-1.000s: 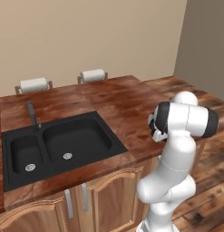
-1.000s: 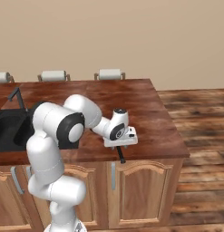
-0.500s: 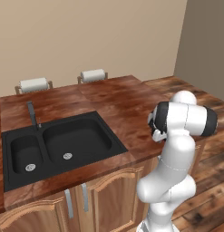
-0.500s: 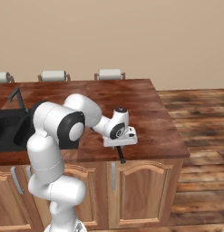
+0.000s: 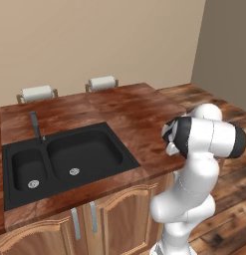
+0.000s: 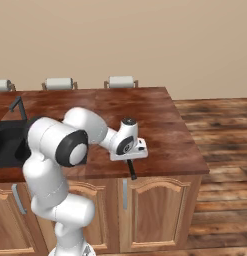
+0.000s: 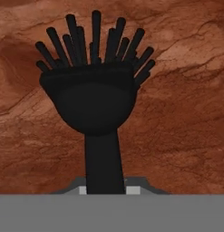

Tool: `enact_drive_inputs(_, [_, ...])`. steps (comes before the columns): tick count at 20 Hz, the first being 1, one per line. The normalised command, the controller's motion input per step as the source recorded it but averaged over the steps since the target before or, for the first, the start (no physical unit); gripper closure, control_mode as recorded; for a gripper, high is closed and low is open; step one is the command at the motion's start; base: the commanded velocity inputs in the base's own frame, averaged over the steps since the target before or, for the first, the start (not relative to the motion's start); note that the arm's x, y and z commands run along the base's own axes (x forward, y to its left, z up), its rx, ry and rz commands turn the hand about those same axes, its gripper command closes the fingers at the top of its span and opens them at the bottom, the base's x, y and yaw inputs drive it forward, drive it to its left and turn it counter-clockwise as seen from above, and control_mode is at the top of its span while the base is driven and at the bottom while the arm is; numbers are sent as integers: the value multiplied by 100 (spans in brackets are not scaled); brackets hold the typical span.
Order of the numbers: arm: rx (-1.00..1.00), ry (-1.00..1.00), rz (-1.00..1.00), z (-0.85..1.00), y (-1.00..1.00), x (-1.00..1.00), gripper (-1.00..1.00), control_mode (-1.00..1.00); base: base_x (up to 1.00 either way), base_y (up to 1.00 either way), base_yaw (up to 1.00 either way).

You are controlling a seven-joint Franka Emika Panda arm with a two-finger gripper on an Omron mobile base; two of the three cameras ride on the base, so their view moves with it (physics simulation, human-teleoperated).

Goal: Grab the spray bottle from the cabinet, then place it next to the cutting board for sanitizing. Then grab the dish brush from the countertop next to the sink and place it next to the cutting board.

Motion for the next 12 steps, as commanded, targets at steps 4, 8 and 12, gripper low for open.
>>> enact_drive_inputs(4, [0,-14,6,61,0,-23,100,-100,0,0,0])
enact_drive_inputs(8, [0,-16,16,98,4,-30,100,-100,0,0,0])
enact_drive_inputs(12, [-5,-23,23,100,26,-26,100,-100,0,0,0])
